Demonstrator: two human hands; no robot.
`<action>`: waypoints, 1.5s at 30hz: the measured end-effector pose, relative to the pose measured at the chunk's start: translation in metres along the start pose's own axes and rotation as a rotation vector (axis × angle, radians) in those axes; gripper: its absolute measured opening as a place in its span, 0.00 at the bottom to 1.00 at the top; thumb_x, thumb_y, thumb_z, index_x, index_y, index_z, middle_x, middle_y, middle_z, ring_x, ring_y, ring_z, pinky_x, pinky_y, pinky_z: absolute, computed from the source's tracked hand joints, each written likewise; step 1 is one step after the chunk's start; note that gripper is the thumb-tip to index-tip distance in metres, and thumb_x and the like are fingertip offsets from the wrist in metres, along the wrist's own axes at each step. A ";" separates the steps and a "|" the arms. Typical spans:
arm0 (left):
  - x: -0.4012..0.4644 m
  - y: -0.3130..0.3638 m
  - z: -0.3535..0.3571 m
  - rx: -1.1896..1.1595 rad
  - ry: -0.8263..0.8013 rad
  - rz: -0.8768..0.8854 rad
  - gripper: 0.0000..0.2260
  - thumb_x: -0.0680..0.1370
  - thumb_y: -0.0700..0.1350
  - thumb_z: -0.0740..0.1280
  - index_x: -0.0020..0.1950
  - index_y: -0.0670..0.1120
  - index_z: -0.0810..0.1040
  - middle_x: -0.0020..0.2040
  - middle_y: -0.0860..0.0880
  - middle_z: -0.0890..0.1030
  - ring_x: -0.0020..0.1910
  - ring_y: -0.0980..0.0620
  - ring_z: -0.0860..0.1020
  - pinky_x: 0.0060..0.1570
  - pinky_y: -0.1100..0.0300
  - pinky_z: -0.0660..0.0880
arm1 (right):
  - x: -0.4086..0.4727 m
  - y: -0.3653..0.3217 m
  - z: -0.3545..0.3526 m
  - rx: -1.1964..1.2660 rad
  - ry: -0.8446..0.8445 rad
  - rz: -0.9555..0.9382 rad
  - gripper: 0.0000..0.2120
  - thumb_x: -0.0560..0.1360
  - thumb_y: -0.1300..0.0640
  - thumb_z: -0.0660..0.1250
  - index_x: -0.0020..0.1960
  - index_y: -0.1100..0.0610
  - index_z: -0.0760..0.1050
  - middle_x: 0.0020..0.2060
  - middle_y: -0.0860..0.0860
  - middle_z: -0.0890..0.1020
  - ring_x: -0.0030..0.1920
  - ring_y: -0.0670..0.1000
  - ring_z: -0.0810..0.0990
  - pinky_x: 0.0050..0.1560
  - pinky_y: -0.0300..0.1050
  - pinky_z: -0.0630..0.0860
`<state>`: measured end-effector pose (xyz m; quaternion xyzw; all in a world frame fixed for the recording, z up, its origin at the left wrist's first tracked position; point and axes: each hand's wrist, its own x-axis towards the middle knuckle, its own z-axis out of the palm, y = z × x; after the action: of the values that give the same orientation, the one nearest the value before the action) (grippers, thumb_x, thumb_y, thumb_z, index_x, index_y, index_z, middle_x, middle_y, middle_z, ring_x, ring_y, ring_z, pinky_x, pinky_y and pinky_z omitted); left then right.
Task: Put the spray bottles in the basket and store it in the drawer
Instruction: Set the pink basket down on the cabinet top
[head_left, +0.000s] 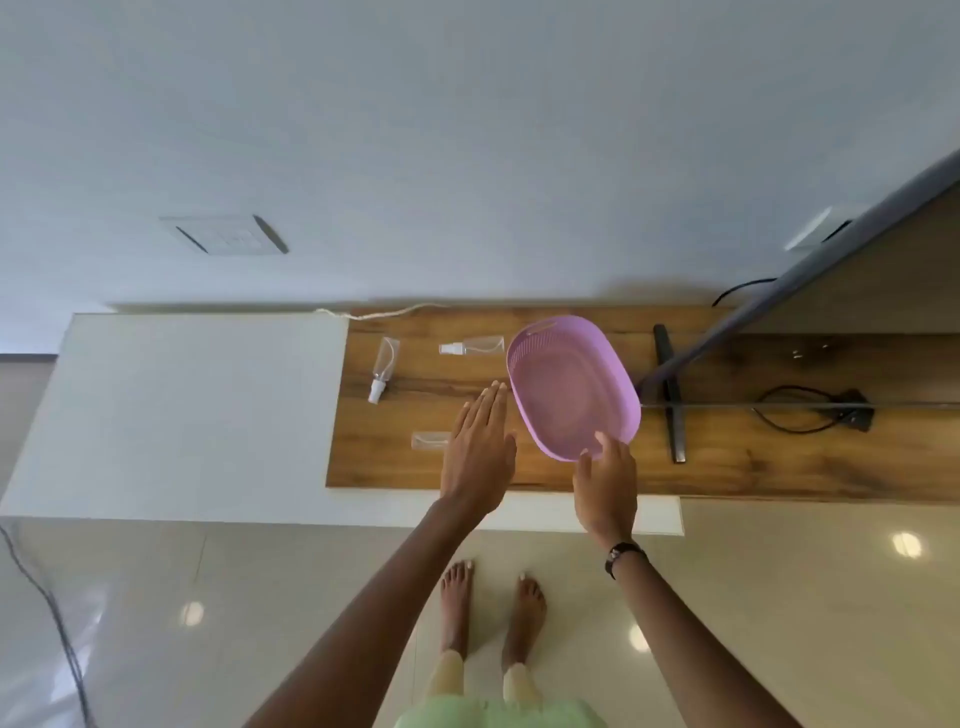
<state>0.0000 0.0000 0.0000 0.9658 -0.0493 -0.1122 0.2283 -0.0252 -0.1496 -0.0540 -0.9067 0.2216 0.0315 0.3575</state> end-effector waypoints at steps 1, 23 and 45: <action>0.002 -0.003 0.009 0.010 -0.023 0.011 0.24 0.81 0.42 0.57 0.76 0.41 0.54 0.77 0.44 0.59 0.76 0.49 0.57 0.76 0.55 0.52 | 0.004 0.005 0.007 0.067 0.038 0.092 0.17 0.77 0.59 0.62 0.64 0.62 0.70 0.59 0.58 0.76 0.57 0.58 0.75 0.51 0.52 0.77; -0.016 -0.037 0.083 -0.154 -0.062 -0.054 0.24 0.81 0.42 0.56 0.77 0.45 0.54 0.77 0.48 0.59 0.76 0.51 0.58 0.73 0.59 0.54 | 0.042 0.061 0.055 0.537 0.051 0.437 0.14 0.75 0.65 0.61 0.61 0.59 0.73 0.48 0.55 0.82 0.42 0.56 0.83 0.37 0.45 0.83; 0.010 -0.099 0.061 -0.375 0.031 -0.309 0.26 0.81 0.42 0.60 0.77 0.49 0.54 0.75 0.48 0.64 0.72 0.47 0.66 0.64 0.55 0.68 | 0.104 0.061 0.036 0.170 -0.302 0.033 0.10 0.78 0.59 0.63 0.57 0.59 0.75 0.39 0.56 0.83 0.40 0.54 0.84 0.39 0.54 0.83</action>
<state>-0.0003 0.0605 -0.0997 0.9043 0.1241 -0.1379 0.3846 0.0464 -0.2049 -0.1424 -0.8543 0.1823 0.1546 0.4617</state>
